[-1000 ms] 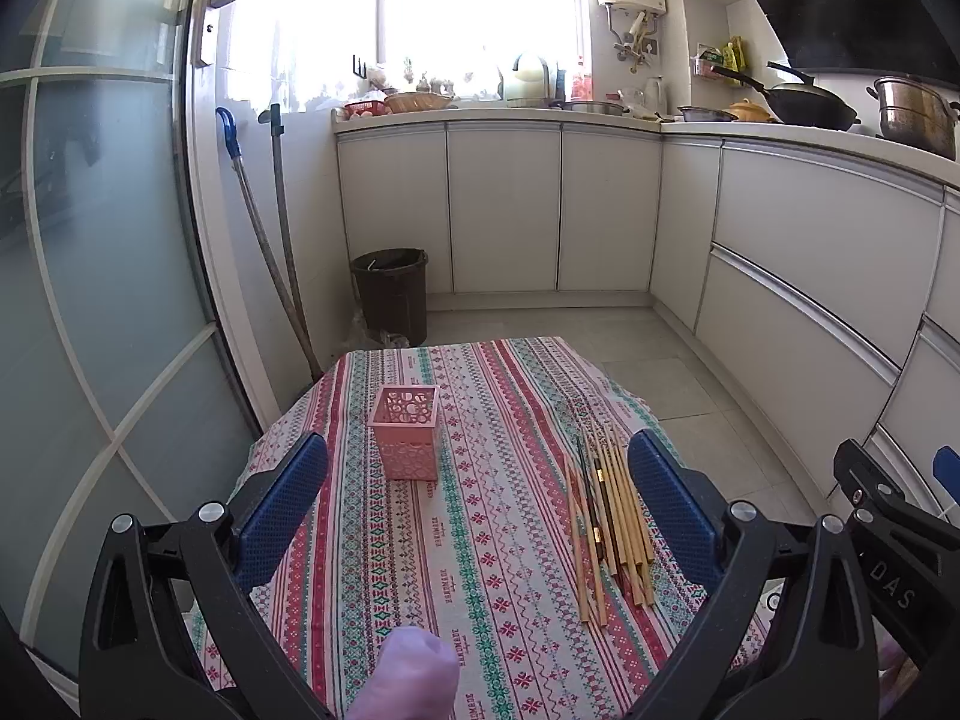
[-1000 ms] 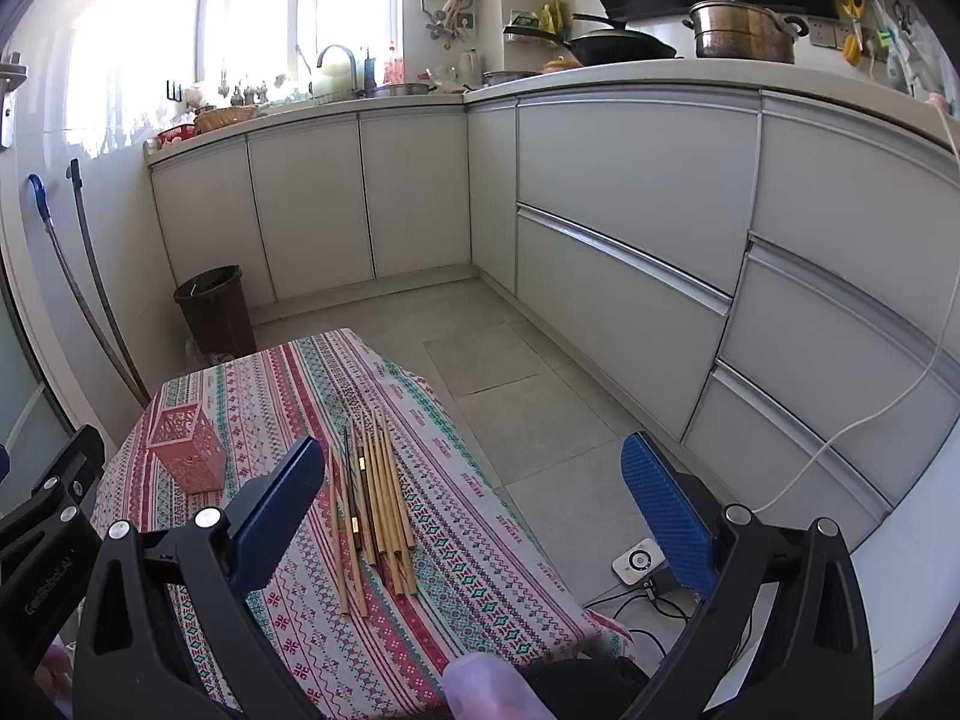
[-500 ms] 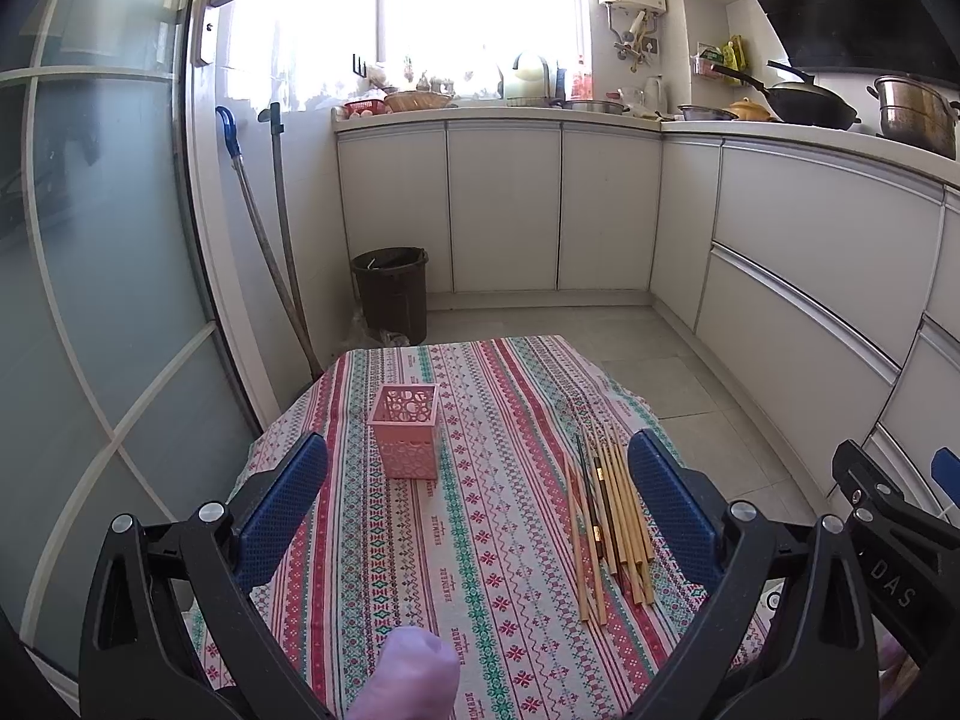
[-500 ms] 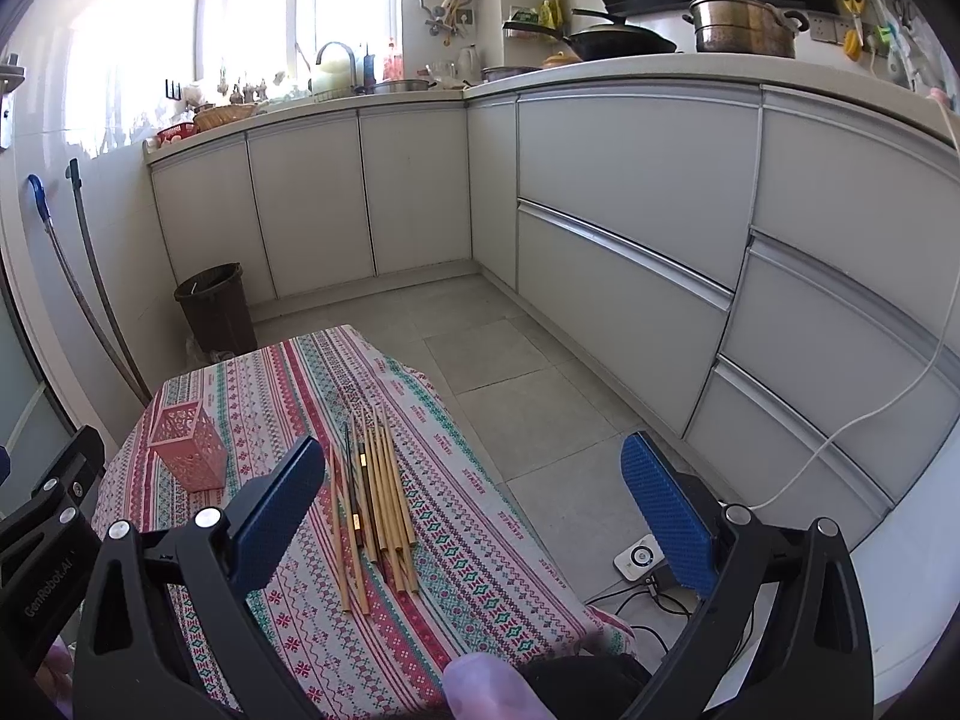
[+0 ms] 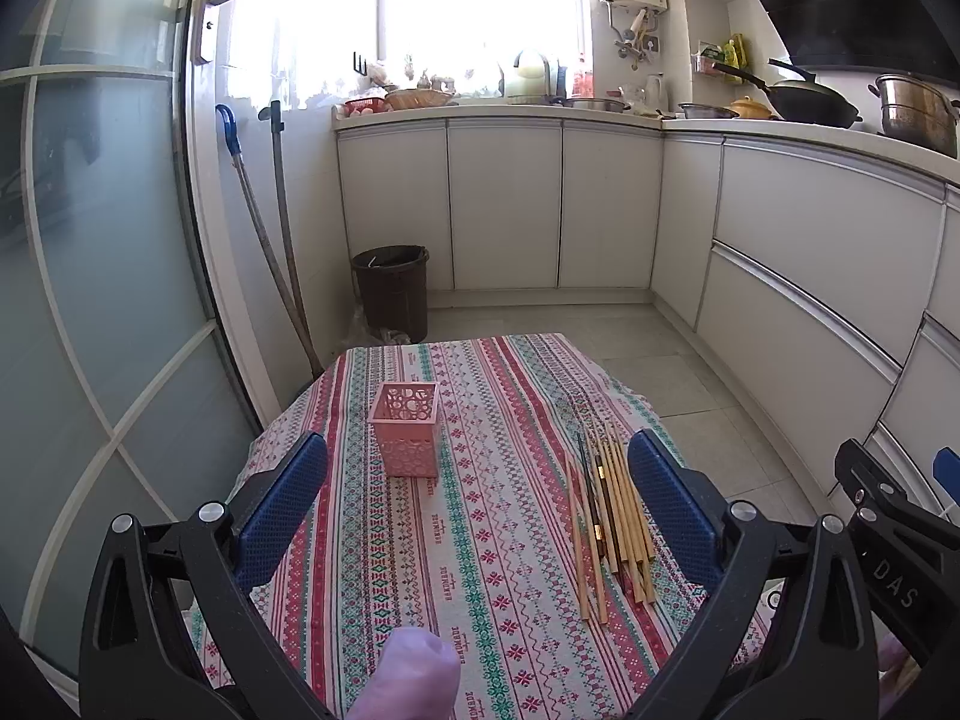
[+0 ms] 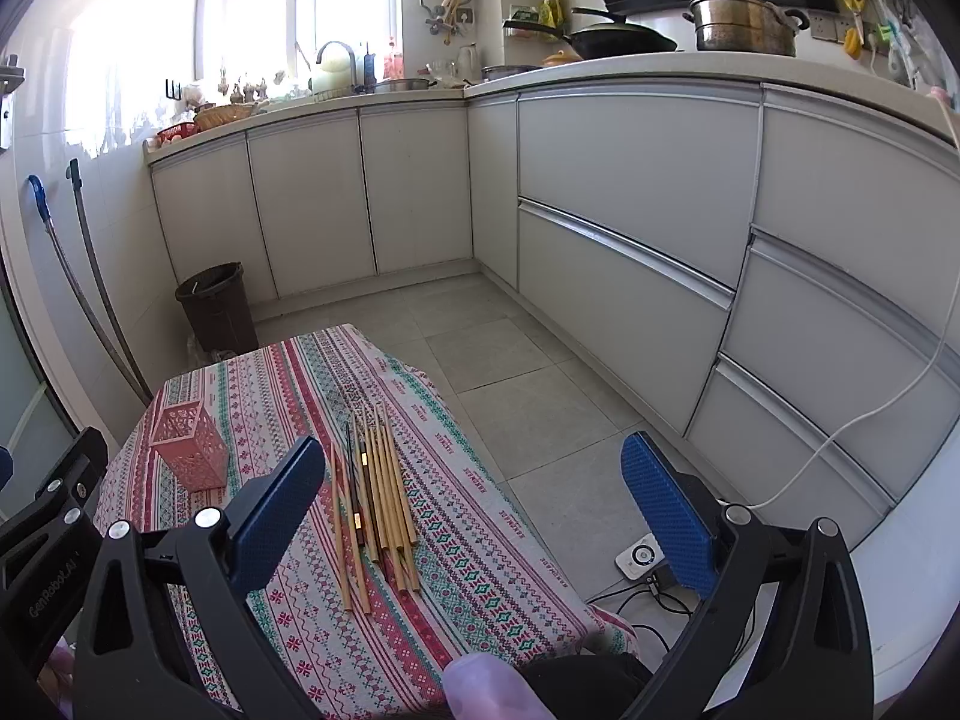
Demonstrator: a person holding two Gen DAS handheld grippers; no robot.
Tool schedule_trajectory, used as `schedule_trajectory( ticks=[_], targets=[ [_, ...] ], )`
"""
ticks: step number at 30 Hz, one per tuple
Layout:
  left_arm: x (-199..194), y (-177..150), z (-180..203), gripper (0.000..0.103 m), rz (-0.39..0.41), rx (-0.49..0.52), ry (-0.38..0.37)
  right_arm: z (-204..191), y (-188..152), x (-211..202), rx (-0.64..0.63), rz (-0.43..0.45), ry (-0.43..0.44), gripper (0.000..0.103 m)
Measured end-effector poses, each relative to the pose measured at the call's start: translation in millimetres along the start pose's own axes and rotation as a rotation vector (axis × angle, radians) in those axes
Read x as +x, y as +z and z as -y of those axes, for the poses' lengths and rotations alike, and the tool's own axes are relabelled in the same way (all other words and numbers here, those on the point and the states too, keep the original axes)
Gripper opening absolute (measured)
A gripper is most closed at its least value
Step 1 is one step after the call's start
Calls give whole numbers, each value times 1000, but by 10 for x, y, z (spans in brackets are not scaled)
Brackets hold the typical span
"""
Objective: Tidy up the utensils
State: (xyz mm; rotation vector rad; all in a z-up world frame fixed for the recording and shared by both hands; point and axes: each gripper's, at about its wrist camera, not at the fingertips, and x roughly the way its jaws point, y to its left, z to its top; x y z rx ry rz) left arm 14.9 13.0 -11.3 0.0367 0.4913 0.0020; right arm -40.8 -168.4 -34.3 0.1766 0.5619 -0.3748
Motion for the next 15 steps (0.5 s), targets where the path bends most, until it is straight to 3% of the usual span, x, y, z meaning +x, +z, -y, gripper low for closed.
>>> schedule_trajectory(
  ticks=[15],
  targets=[
    [18,-14,-13,96,-3,1,3,9,2,22,1,-8,1,96]
  ],
)
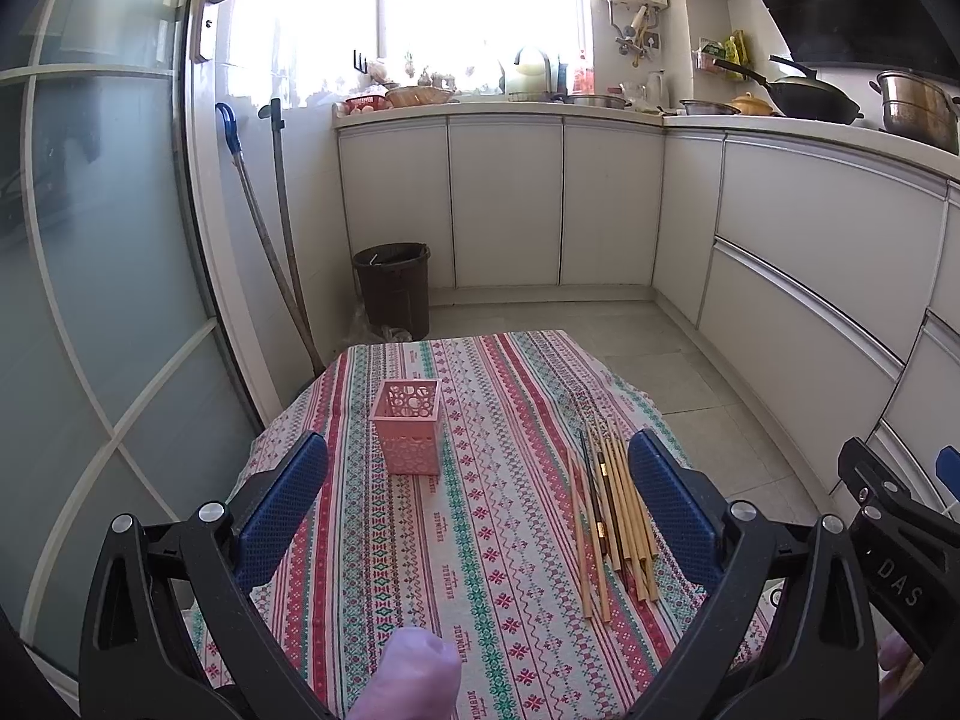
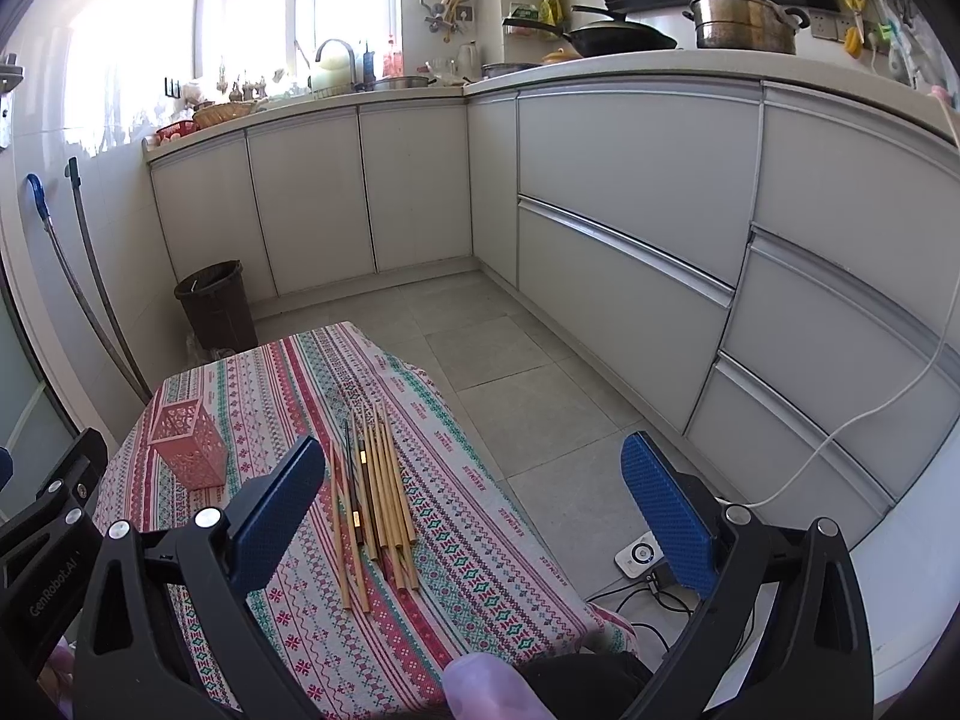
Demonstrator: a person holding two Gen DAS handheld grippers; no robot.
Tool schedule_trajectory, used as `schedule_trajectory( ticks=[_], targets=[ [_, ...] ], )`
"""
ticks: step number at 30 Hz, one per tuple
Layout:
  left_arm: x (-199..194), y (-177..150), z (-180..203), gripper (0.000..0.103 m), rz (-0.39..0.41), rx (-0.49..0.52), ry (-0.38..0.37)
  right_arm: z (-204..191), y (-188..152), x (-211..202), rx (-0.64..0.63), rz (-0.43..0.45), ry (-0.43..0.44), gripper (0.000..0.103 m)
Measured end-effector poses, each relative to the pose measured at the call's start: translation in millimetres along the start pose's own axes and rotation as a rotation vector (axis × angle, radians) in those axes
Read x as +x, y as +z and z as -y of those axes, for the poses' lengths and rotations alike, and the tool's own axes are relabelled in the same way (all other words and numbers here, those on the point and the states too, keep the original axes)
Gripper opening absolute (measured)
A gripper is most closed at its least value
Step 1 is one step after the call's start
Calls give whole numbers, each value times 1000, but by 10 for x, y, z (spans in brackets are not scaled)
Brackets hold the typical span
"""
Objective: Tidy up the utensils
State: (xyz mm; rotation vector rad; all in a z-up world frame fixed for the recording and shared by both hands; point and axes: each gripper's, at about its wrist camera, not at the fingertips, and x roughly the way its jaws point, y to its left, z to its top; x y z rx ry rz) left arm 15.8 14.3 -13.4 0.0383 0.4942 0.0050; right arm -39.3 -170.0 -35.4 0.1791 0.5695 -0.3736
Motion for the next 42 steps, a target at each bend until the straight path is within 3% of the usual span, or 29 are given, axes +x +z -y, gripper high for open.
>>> schedule_trajectory(
  ticks=[14,18,23,26,29,32,34,35,36,37,38,40,42],
  targets=[
    [47,-25,8,96,-12,1,5,12,-10,28,9,-13,3,96],
    [178,-28,-46,96,-81,-20,-2,155,41,65,94,-47,53,96],
    [844,-169,-2,96,-406,3,-129,403,192,316,271,-213,263,96],
    [1210,-303,118,96,-559,58,-156,422,360,563,332,-306,387,96],
    [1273,-133,192,96,-516,78,-172,337,682,813,384,-331,485,96],
    [1223,323,166,96,-360,-34,-348,260,1033,1066,515,-285,629,96],
    [1418,487,262,96,-366,-22,-465,213,1154,1361,614,-290,719,96],
    [1625,456,354,96,-430,9,-487,181,1184,1565,645,-323,772,96],
    [1933,324,473,96,-570,66,-475,123,1177,1795,654,-377,829,96],
    [2183,172,530,93,-679,78,-401,95,1147,1991,660,-429,860,96],
    [2371,34,526,76,-725,58,-343,89,1066,2183,669,-463,853,96],
    [2689,-184,509,64,-781,27,-317,145,850,2452,639,-459,764,96],
    [2957,-303,484,61,-833,-3,-299,193,602,2731,577,-521,613,96]
  ],
)
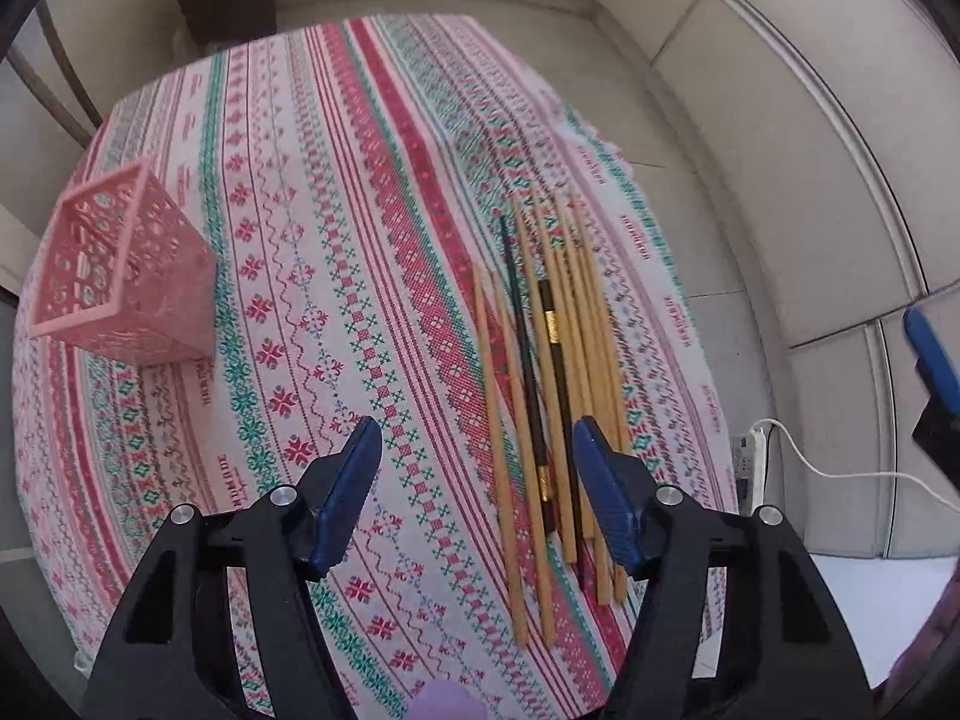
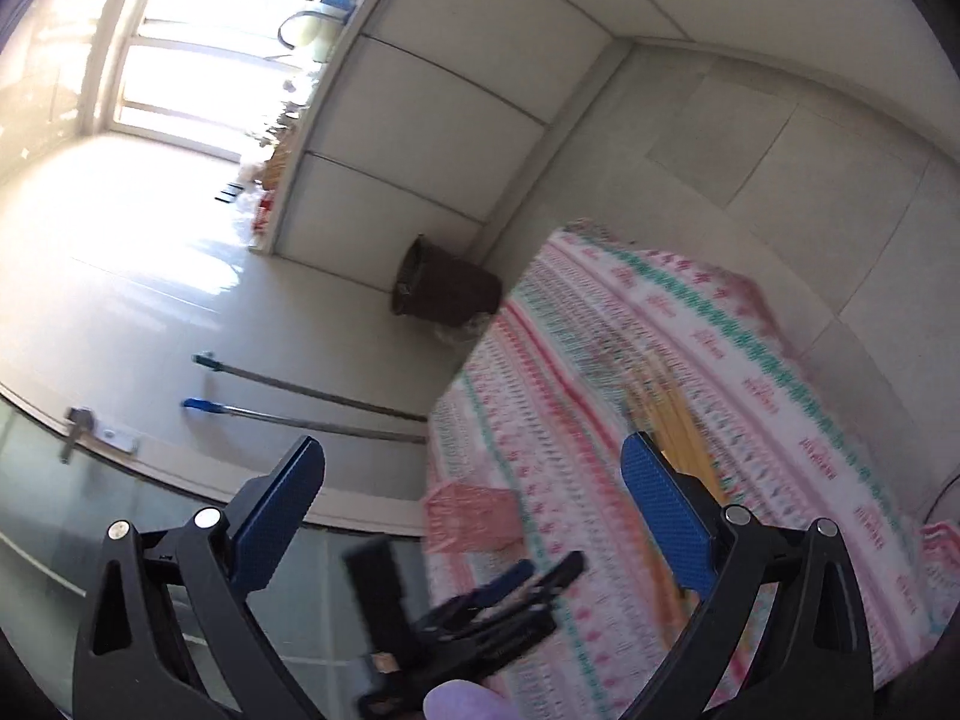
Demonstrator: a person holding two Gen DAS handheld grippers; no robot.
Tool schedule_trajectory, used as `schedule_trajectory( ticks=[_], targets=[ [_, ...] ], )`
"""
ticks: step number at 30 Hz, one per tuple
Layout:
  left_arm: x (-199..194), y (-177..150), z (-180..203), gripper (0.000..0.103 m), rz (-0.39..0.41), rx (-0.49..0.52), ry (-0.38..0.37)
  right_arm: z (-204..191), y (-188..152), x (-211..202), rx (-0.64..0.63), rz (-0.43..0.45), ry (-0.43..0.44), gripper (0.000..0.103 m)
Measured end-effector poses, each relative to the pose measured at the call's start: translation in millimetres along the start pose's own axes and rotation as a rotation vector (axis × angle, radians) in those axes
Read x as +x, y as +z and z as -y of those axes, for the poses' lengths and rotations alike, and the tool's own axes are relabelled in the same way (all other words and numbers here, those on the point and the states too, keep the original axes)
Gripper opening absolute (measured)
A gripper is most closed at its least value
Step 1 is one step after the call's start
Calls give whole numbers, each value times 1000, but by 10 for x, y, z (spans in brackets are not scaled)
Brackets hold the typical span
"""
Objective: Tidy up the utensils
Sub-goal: 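Close the left tool on one wooden chopstick while the right tool grasps another from the pile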
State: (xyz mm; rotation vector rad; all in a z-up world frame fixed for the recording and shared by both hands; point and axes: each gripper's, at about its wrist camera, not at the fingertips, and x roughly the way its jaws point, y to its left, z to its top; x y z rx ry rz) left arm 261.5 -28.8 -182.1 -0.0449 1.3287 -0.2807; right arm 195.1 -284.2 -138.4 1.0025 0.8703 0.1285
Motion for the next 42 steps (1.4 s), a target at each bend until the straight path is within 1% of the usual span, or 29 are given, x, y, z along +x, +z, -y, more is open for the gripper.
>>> schedule_trajectory(
  ticks=[1,2,4,5,7,9,12,16,18,19,20,21,23,24,26,27,28,29,30,32,34,36,37,38,39,40,41,42],
  targets=[
    [113,56,-14,61,-15,-7,9,137,7,86,42,-24,-60,96],
    [213,110,-22,60,-28,-16,24,246,12,149,93,-45,-68,96],
    [370,218,-64,57,-40,-39,41,346,51,200,155,-85,-22,96],
    [404,289,-75,54,-44,-56,44,372,61,222,168,-99,-15,96],
    [490,385,-84,50,-59,-82,35,394,75,264,177,-107,-47,96],
    [561,435,-41,47,-64,-74,51,413,60,320,173,-132,-57,96],
    [682,466,19,37,-73,-55,129,523,31,375,219,-169,-22,96],
    [712,472,40,30,-42,-40,173,685,31,397,321,-202,65,96],
    [730,472,64,30,-51,-34,181,717,17,465,351,-234,94,96],
    [739,497,77,33,-60,-29,184,736,4,506,366,-245,104,96],
    [788,497,110,38,-67,-23,184,741,-4,548,372,-254,114,96],
    [860,477,155,40,-72,-14,186,736,-5,579,370,-259,110,96],
    [880,398,271,39,-60,25,212,690,8,601,327,-233,48,96],
    [908,335,327,36,-45,39,215,624,26,600,264,-206,-2,96],
    [902,278,373,13,-19,61,169,527,36,646,140,-198,-76,96],
    [894,269,365,7,-7,64,164,499,28,707,88,-220,-105,96],
    [870,252,340,6,2,58,139,489,14,787,56,-256,-134,96],
    [870,244,276,5,8,45,110,517,8,853,53,-279,-157,96],
    [854,224,199,5,21,34,84,560,9,911,75,-288,-183,96],
    [694,134,77,5,62,29,53,634,32,1020,106,-305,-186,96],
    [407,-9,-17,5,125,52,22,683,82,1158,120,-339,-185,96],
    [94,-146,-101,5,184,73,-22,713,146,1290,141,-352,-174,96],
    [-49,-175,-157,5,213,83,-35,708,182,1330,137,-342,-188,96],
    [-238,-218,-158,5,249,98,-54,665,230,1341,112,-309,-223,96],
    [-421,-261,-148,5,288,116,-73,577,281,1340,59,-259,-271,92],
    [-550,-278,-275,5,319,134,-83,498,316,1359,6,-227,-309,81],
    [-677,-306,-341,5,353,150,-91,419,345,1406,-49,-211,-348,74],
    [-801,-312,-374,5,384,158,-100,350,357,1466,-97,-209,-383,60]
  ],
)
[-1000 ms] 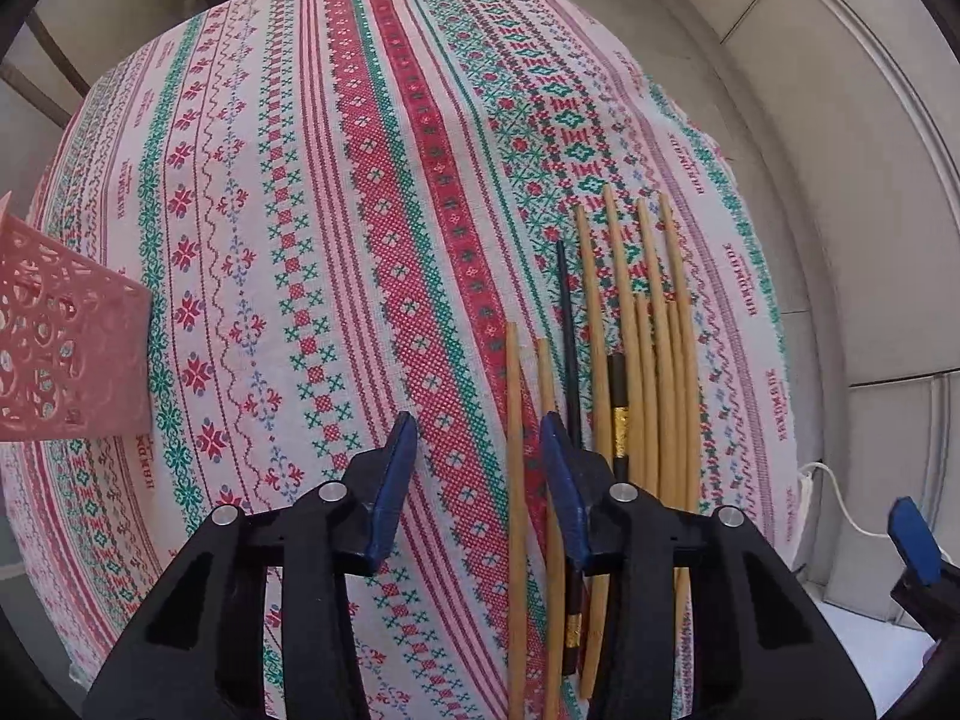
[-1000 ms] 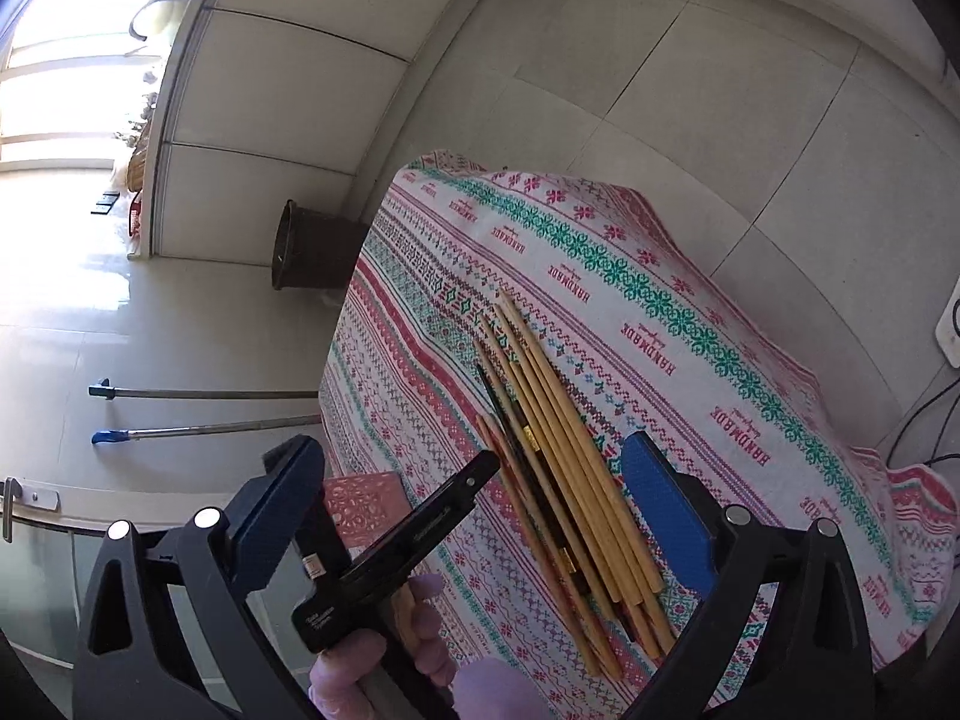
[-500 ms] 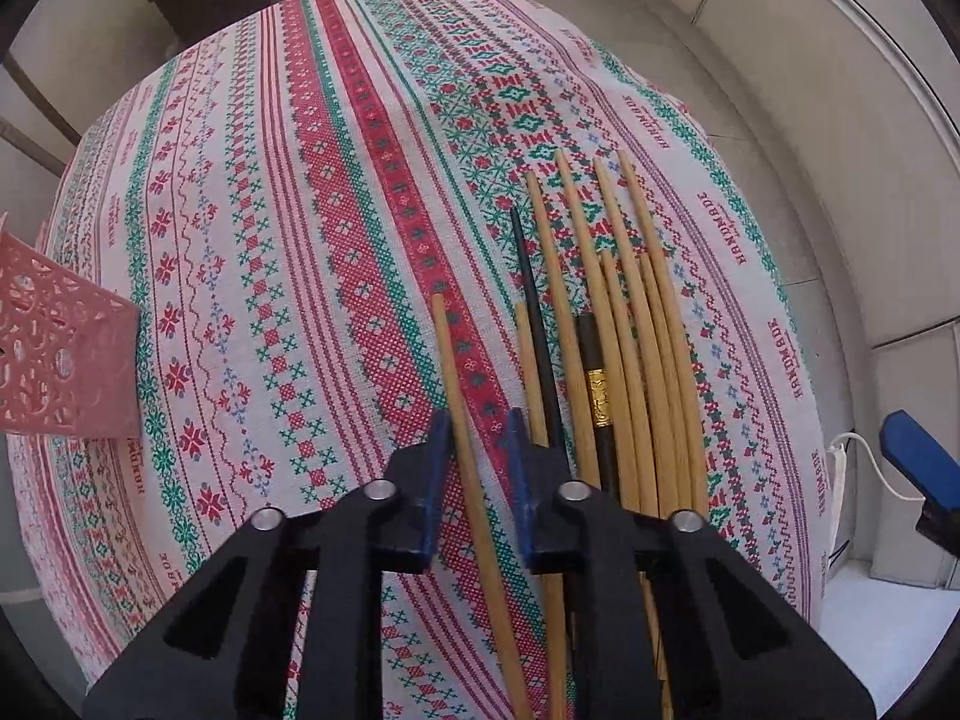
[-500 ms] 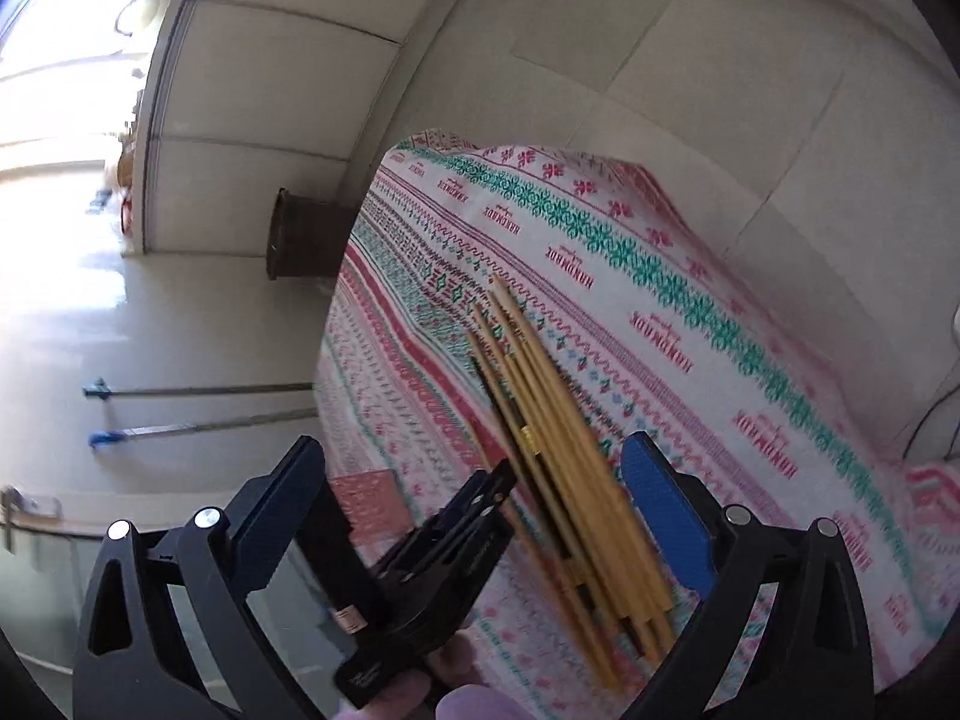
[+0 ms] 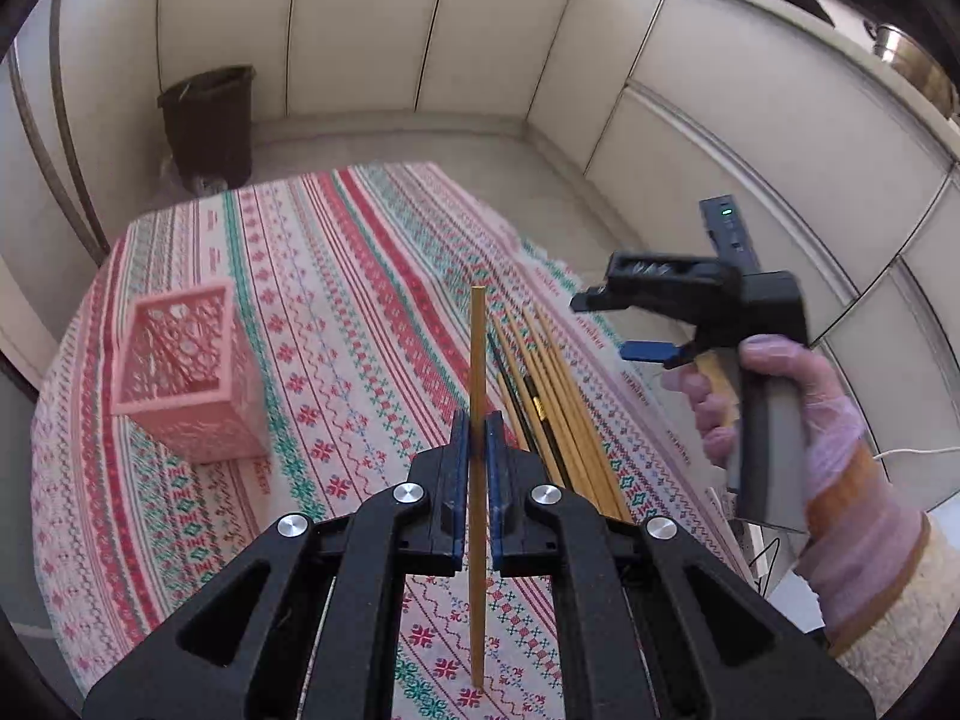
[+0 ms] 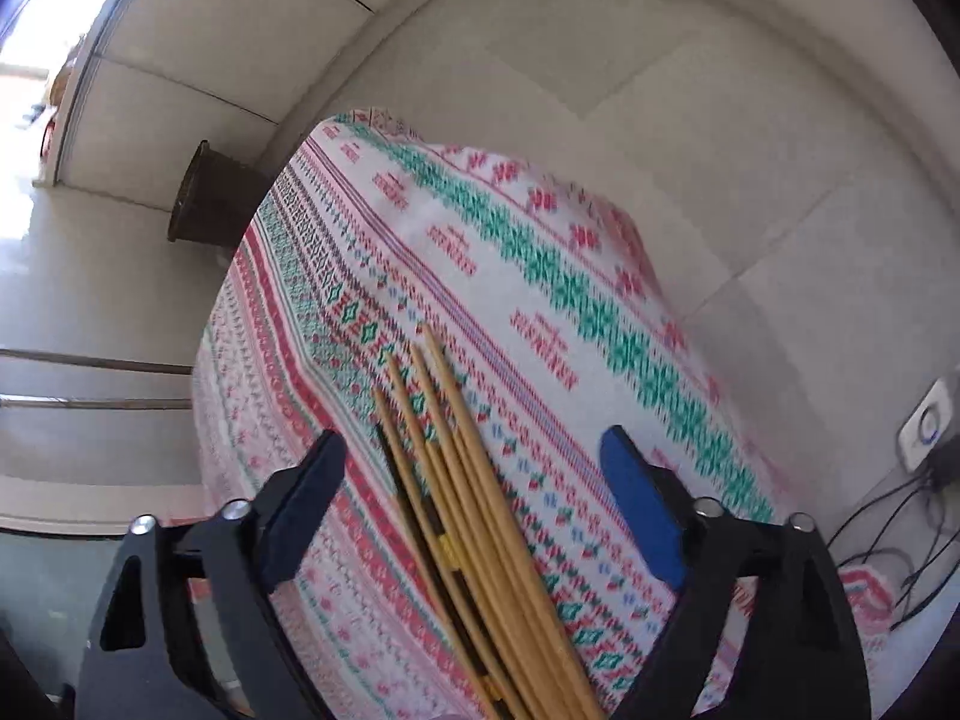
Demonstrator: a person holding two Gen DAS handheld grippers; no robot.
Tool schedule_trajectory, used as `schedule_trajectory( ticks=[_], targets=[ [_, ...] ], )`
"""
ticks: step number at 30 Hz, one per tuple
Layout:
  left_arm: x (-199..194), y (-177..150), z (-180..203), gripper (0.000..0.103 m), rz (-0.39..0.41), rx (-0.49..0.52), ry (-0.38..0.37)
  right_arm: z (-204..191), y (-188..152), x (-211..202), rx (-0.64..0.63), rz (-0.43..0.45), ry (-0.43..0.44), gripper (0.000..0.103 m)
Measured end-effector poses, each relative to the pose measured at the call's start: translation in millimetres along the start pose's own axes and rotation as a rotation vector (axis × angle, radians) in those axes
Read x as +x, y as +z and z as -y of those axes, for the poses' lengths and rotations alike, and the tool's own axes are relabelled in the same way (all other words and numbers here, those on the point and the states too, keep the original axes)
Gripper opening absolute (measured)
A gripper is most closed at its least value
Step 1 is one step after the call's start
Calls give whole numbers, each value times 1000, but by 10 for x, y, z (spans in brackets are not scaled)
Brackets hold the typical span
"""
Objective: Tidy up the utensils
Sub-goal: 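Close the left tool on one wooden chopstick while the right tool grasps another from the pile, then lift the chopsticks with both tools and carry them over the pink basket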
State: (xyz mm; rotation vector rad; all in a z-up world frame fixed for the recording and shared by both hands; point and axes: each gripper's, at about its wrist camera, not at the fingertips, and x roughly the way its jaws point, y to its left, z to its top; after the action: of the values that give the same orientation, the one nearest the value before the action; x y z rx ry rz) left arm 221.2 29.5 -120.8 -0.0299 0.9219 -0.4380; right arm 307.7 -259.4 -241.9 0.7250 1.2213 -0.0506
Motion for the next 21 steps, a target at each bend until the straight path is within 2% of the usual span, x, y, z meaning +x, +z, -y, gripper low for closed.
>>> schedule_trajectory(
  ticks=[1,4,7,14,17,18,19,21],
  targets=[
    [-104,24,-25,5,26,1,-8,-53,13,43,-28,1,-22,45],
    [-282,92,-131,5,66,-2,-38,-152,31,246,-98,-15,-81,31],
    [-405,98,-192,5,99,3,-77,-186,36,340,-130,-5,-126,27],
    [-673,74,-336,5,171,-30,-87,-323,18,440,-176,21,-159,21],
    [-747,65,-343,5,189,-38,-83,-466,-58,484,-249,54,-229,19],
    [-767,71,-347,5,198,-40,-83,-503,-87,498,-276,68,-261,11],
    [-802,75,-332,5,208,-41,-81,-508,-102,500,-283,80,-274,7],
    [-874,85,-317,5,229,-43,-75,-458,-100,456,-251,88,-248,7]
  ],
)
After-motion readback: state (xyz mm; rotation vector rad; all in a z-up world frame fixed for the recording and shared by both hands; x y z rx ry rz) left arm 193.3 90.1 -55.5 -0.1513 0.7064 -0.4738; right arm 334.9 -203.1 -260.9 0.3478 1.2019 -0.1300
